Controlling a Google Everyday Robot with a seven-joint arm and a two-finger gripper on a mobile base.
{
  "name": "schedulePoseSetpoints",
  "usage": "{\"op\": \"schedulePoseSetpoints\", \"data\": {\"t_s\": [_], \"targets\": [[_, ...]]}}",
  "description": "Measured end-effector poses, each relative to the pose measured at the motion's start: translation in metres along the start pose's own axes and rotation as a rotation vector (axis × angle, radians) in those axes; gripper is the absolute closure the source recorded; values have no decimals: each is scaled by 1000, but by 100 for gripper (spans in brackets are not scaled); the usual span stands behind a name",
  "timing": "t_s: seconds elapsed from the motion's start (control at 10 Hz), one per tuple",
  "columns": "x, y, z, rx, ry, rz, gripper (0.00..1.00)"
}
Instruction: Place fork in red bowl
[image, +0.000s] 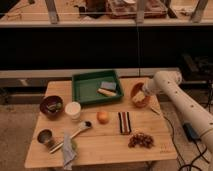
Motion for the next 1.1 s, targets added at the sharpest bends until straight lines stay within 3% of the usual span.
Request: {"op": "schedulePoseSetpoints", "data": {"t_s": [0.6, 1.1], "targets": [[-2, -1, -4, -8, 15, -13, 20], [1, -2, -3, -31, 10, 30, 20]]}}
